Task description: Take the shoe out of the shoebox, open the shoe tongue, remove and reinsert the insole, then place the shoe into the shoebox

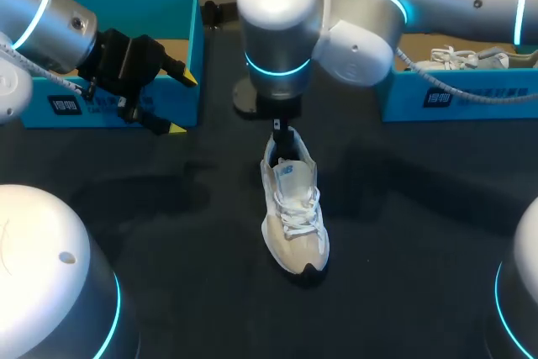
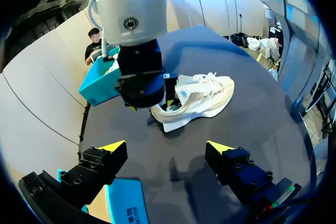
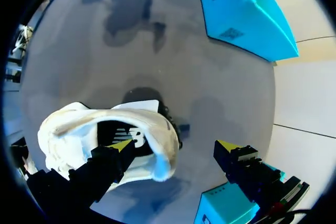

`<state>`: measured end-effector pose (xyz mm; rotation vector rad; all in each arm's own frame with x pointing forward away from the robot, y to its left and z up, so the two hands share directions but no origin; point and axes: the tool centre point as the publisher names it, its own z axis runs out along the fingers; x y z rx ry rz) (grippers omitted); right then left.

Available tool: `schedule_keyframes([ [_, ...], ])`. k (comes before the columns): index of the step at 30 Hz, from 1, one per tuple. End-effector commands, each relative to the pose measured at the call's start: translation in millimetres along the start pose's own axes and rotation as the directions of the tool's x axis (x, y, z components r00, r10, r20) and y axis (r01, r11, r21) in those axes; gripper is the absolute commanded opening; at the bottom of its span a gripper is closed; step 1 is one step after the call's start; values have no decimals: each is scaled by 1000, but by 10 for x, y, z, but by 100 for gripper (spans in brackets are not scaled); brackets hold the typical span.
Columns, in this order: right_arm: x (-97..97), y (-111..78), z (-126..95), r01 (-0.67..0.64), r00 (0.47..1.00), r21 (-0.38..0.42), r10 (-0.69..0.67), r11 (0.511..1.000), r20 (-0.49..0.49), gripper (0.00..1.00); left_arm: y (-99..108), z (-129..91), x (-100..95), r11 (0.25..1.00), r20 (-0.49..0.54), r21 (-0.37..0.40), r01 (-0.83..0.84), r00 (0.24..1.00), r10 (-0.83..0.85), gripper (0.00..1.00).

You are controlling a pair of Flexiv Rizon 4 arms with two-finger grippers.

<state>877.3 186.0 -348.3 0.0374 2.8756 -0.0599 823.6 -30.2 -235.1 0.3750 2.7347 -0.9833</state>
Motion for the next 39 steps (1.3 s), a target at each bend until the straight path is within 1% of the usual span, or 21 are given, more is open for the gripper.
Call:
schedule_keyframes([
  [1,-29,33,182,3,1000,-3,-3,1000,-16,100,-1,-3,8,1000,0,-3,-1,1000,1,100],
  [3,-37,32,218,4,1000,-4,-4,1000,-18,100,-1,-3,8,1000,0,-3,-1,1000,1,100],
  [5,-40,32,227,6,1000,-4,-6,1000,-20,95,-1,-3,8,1000,0,-3,-1,1000,1,100],
  [6,-44,27,239,7,1000,-4,-7,1000,-20,89,-1,-3,8,1000,0,-3,-1,1000,1,100],
  [8,-49,14,259,9,1000,-5,-9,1000,-21,87,-1,-3,8,1000,0,-3,-1,1000,1,100],
  [9,-50,-1,278,11,1000,-6,-11,1000,-22,82,-1,-3,8,1000,0,-3,-1,1000,1,100],
  [12,-52,-37,302,16,1000,1,-16,1000,-27,80,-1,-3,8,1000,0,-3,-1,1000,1,100],
  [13,-50,-46,308,19,999,4,-19,1000,-30,76,-1,-3,8,1000,0,-3,-1,1000,1,100],
  [14,-50,-46,308,19,999,4,-19,1000,-30,76,-1,-3,8,1000,0,-3,-1,1000,1,100],
  [15,-44,-50,333,22,999,5,-21,1000,-35,57,-1,-3,8,1000,0,-3,-1,1000,1,100],
  [16,-42,-49,342,22,999,6,-22,1000,-37,50,-1,-3,8,1000,0,-3,-1,1000,1,100],
  [21,-29,-29,373,25,999,18,-24,1000,-44,39,-1,-3,8,1000,0,-3,-1,1000,1,100],
  [22,-20,-24,383,29,999,26,-28,999,-47,31,-1,-3,8,1000,0,-3,-1,1000,1,100],
  [23,-12,-21,387,30,998,27,-29,999,-48,20,-1,-3,8,1000,0,-3,-1,1000,1,100],
  [24,-6,-20,389,31,998,28,-29,999,-48,13,-1,-3,8,1000,0,-3,-1,1000,1,100],
  [25,5,-22,393,30,998,30,-29,999,-48,0,-1,-3,8,1000,0,-3,-1,1000,1,100],
  [29,21,-43,369,3,999,37,-2,999,-42,0,-1,-3,8,1000,0,-3,-1,1000,1,100],
  [33,-1,-64,245,-17,999,46,19,999,-45,0,-1,-3,8,1000,0,-3,-1,1000,1,100],
  [36,-28,-89,114,-49,998,44,51,998,-36,0,-1,-3,8,1000,0,-3,-1,1000,1,100],
  [39,-62,-108,-131,-75,997,13,75,997,-23,0,-1,-3,8,1000,0,-3,-1,1000,1,100],
])
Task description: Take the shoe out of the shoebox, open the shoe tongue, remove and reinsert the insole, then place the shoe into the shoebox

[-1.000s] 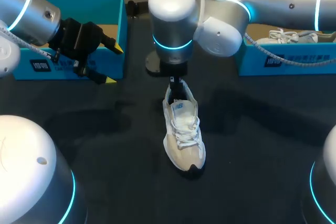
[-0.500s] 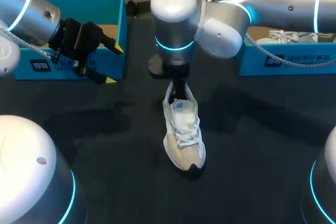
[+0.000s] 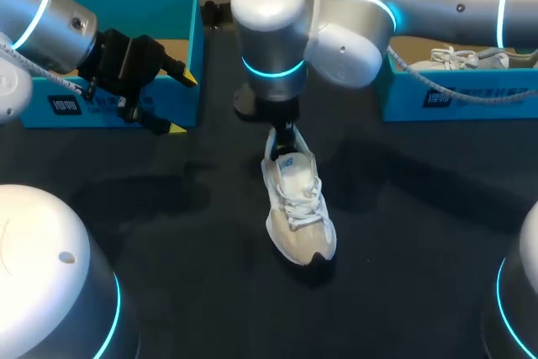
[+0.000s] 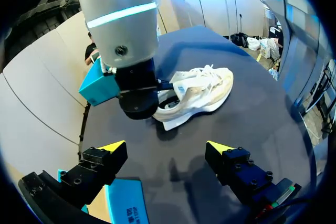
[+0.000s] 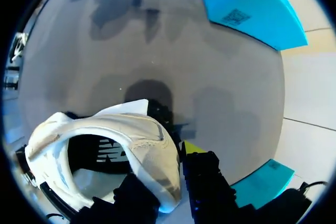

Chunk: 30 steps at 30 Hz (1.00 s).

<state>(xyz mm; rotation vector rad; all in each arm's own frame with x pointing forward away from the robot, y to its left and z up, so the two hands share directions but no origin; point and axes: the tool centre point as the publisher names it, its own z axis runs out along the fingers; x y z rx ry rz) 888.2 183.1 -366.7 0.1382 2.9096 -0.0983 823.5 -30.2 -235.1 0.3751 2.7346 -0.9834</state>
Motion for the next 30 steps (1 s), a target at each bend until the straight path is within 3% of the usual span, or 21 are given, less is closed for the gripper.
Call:
schedule_keyframes([
  [1,0,-106,-394,-12,1000,-31,13,999,11,0,-1,-4,8,1000,0,-3,0,1000,0,100],
  [7,-66,-121,-916,23,1000,-37,-23,999,-7,0,-1,-4,8,1000,0,-3,0,1000,0,100],
  [16,-185,-154,-1717,-40,999,-82,39,996,-9,0,-1,-4,8,1000,0,-3,0,1000,0,100],
  [21,-242,-138,-2010,1,1000,-86,0,996,7,0,-1,-4,8,1000,0,-3,0,1000,0,100],
  [27,-345,-222,-2206,29,1000,-30,-28,999,13,0,-1,-4,8,1000,0,-3,0,1000,0,100],
  [30,-425,-277,-2295,43,999,-51,-42,998,19,0,-1,-4,8,1000,0,-3,0,1000,0,100],
])
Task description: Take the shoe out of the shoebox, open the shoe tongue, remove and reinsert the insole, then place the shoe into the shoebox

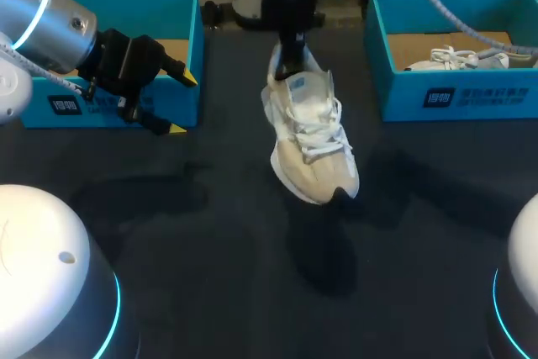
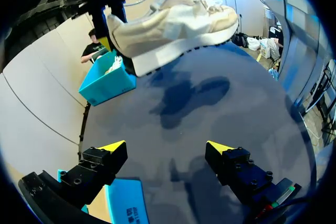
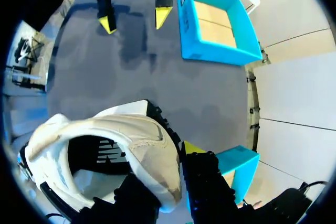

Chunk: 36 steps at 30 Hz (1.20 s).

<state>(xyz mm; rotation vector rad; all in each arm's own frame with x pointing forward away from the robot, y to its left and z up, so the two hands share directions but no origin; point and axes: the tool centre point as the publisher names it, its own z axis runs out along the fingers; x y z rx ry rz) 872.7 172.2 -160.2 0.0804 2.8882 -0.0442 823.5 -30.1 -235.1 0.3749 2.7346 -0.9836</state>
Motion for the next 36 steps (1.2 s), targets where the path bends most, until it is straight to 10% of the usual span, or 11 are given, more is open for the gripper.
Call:
schedule_keyframes([
  [1,-129,-60,-283,-1,1000,7,1,1000,-8,0,-2,-3,7,1000,0,-3,-1,1000,1,100],
  [36,-295,-235,-282,-9,1000,-21,9,1000,9,0,-2,-3,7,1000,0,-3,-1,1000,1,100],
])
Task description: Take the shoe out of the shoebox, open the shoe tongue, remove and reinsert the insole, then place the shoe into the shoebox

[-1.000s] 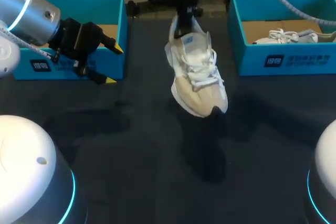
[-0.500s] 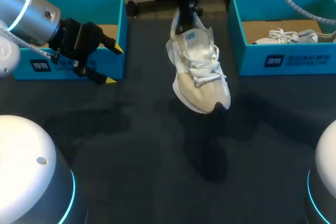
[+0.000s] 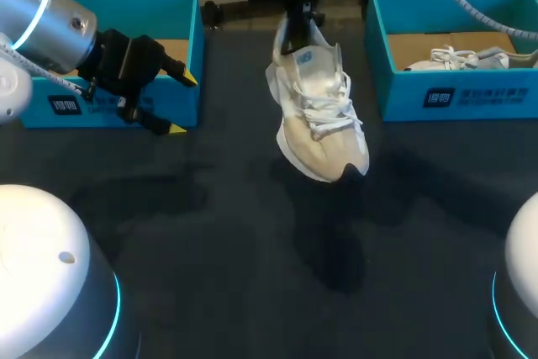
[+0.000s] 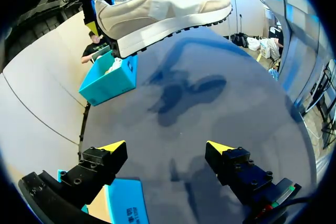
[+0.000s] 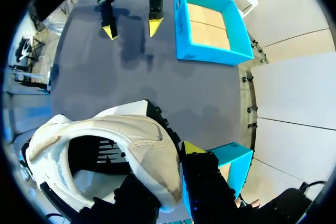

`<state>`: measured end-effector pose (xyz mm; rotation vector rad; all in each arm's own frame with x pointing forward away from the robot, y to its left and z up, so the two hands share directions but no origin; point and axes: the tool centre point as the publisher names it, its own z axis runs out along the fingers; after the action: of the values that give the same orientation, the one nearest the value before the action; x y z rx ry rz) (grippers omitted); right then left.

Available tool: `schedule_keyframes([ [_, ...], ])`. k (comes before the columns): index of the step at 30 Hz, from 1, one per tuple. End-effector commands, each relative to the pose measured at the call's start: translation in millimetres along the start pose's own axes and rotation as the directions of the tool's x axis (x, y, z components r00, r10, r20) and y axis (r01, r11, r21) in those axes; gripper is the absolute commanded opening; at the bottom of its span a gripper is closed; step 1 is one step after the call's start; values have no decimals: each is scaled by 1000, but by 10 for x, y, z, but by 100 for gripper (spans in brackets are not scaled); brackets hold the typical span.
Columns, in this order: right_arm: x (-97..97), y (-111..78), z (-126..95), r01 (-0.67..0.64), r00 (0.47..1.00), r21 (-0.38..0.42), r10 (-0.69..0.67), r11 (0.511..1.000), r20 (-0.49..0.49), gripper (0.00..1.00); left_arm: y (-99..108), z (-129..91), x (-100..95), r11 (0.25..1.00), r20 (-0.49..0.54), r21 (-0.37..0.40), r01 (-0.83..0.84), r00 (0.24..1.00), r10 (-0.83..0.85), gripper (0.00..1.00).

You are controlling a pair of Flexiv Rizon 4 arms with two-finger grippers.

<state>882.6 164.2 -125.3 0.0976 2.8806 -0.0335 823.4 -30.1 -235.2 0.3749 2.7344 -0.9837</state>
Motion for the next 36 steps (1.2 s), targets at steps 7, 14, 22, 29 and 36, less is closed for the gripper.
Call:
schedule_keyframes([
  [7,-505,-594,123,63,998,-30,-63,998,22,0,-2,-3,6,1000,0,-3,0,1000,0,100],
  [14,-934,-1097,199,123,992,0,-123,992,40,0,-2,-3,6,1000,0,-3,0,1000,0,100],
  [22,-1424,-1763,328,139,988,51,-142,989,53,0,-2,-3,6,1000,0,-3,0,1000,0,100],
  [29,-1778,-2213,411,133,990,73,-137,988,46,0,-2,-3,6,1000,0,-3,0,1000,0,100],
  [36,-2060,-2545,497,46,998,84,-49,995,34,0,-2,-3,6,1000,0,-3,0,1000,0,100],
])
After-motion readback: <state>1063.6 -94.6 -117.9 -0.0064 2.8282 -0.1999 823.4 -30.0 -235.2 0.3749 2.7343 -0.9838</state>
